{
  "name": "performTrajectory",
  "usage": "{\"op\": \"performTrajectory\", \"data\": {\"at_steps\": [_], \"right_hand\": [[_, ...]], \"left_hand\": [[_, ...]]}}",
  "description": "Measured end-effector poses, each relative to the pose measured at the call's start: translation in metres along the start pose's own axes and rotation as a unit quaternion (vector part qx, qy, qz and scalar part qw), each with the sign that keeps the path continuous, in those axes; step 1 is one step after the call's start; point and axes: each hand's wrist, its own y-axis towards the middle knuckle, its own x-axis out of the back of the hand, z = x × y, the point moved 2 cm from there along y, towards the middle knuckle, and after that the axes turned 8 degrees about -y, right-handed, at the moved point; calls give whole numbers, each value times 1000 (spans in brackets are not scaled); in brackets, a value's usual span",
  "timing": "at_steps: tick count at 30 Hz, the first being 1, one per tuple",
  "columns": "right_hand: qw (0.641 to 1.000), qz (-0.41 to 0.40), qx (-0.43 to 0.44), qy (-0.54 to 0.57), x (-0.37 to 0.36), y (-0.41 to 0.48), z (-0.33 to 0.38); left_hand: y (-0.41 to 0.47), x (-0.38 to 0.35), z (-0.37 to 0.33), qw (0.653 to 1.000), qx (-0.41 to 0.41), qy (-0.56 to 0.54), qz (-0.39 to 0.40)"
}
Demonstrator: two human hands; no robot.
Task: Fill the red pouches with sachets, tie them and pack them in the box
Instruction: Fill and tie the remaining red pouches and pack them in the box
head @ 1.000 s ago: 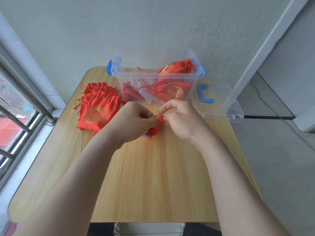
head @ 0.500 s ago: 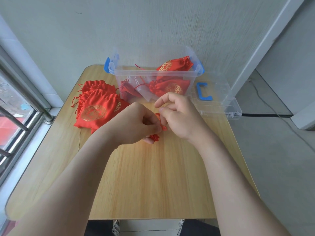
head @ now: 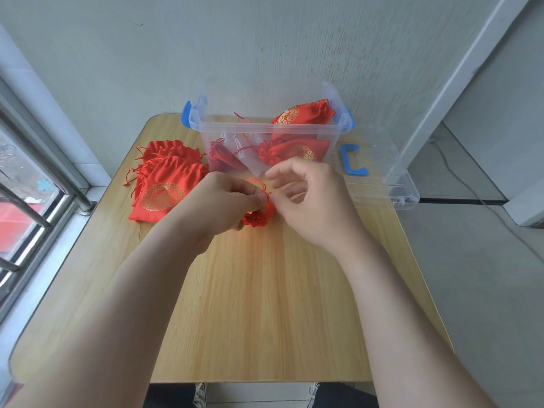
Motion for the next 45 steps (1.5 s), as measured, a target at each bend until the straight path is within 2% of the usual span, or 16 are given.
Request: {"op": "performTrajectory", "data": {"at_steps": [4, 9, 16, 22, 25, 29, 39, 45], "right_hand": [[999, 23, 21, -29, -4, -3, 4], [997, -2, 31, -67, -1, -1, 4], [998, 8, 44, -47, -4, -3, 7], [989, -41, 112, -86, -4, -5, 7], [982, -59, 134, -119, -7, -6, 8], [982, -80, 128, -112, -6, -5, 8], [980, -10, 109, -163, -13, -5, 11], [983, -6, 77, -169, -9, -6, 18]], "left_hand": [[0, 1, 1, 1000, -4, -10, -1], [-1, 1, -1, 1000, -2, 4, -1], [-3, 5, -3, 1000, -1, 7, -2], [-4, 7, -6, 1000, 3, 2, 20], [-4, 5, -8, 1000, -3, 8, 5], [-5, 2, -10, 1000, -5, 10, -18], [-7, -4, -11, 997, -12, 11, -74], [-9, -3, -9, 995, -47, 27, -85]]}}
